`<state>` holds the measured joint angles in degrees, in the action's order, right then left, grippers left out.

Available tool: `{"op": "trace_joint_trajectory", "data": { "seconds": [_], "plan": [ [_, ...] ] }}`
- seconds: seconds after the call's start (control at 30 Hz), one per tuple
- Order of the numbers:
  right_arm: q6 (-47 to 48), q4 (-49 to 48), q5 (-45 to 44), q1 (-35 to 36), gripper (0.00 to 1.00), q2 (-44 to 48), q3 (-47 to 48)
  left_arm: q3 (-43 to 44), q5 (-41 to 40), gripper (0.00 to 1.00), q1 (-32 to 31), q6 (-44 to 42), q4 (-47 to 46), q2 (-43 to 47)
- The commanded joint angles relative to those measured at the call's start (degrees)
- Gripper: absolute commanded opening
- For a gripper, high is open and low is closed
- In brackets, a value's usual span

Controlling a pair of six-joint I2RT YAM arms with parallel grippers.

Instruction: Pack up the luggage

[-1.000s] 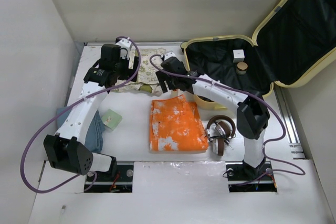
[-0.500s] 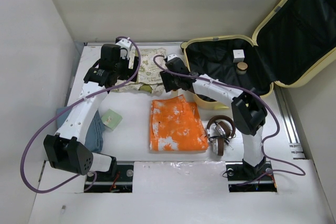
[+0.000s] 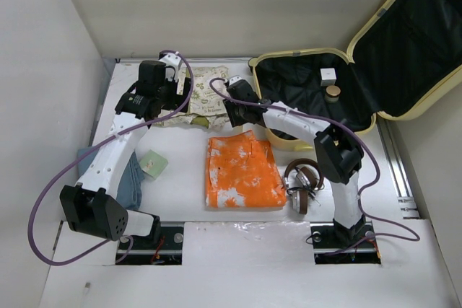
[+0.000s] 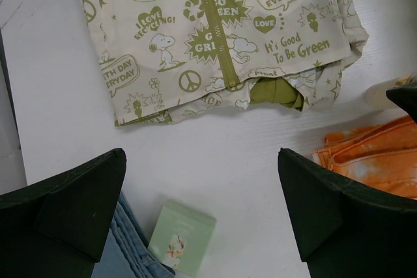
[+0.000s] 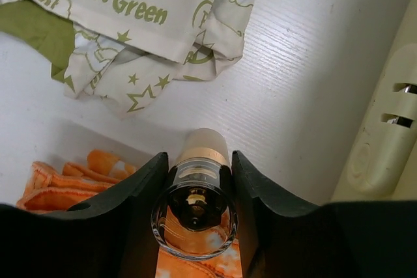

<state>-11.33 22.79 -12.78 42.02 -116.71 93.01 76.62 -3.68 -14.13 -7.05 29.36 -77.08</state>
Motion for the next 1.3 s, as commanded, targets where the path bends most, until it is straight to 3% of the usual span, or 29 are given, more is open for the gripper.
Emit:
{"op": "trace_joint_trajectory", "data": {
  "seconds": [0.0, 0.2, 0.4, 0.53, 0.83, 1.27],
  "plan": [
    [3.2, 0.0, 3.4, -0.5, 0.00, 4.3, 5.0, 2.2, -0.7, 1.00, 0.2, -0.3, -1.6, 0.5],
    [6.5, 8.0, 14.9, -6.1, 0.00, 10.0, 17.0, 2.2, -1.2, 1.00, 0.2, -0.3, -1.6, 0.5],
    [9.6, 21.2, 19.6, -20.6, 0.00, 14.9, 21.2, 1.7, -1.8, 1.00, 0.2, -0.3, -2.1, 1.1],
    [12.0, 29.5, 13.5, -32.0, 0.00, 15.5, 20.5, 1.2, -1.9, 1.00, 0.2, -0.9, -3.2, 1.1],
    [13.9, 37.5, -5.0, -43.5, 0.00, 6.9, 19.8, 1.2, -1.9, 1.00, 0.2, -0.9, -3.2, -0.1],
    [16.8, 43.2, -8.1, -47.7, 0.00, -13.7, 23.1, 0.6, -2.9, 1.00, 0.8, -1.4, -3.2, -1.8]
  ]
}}
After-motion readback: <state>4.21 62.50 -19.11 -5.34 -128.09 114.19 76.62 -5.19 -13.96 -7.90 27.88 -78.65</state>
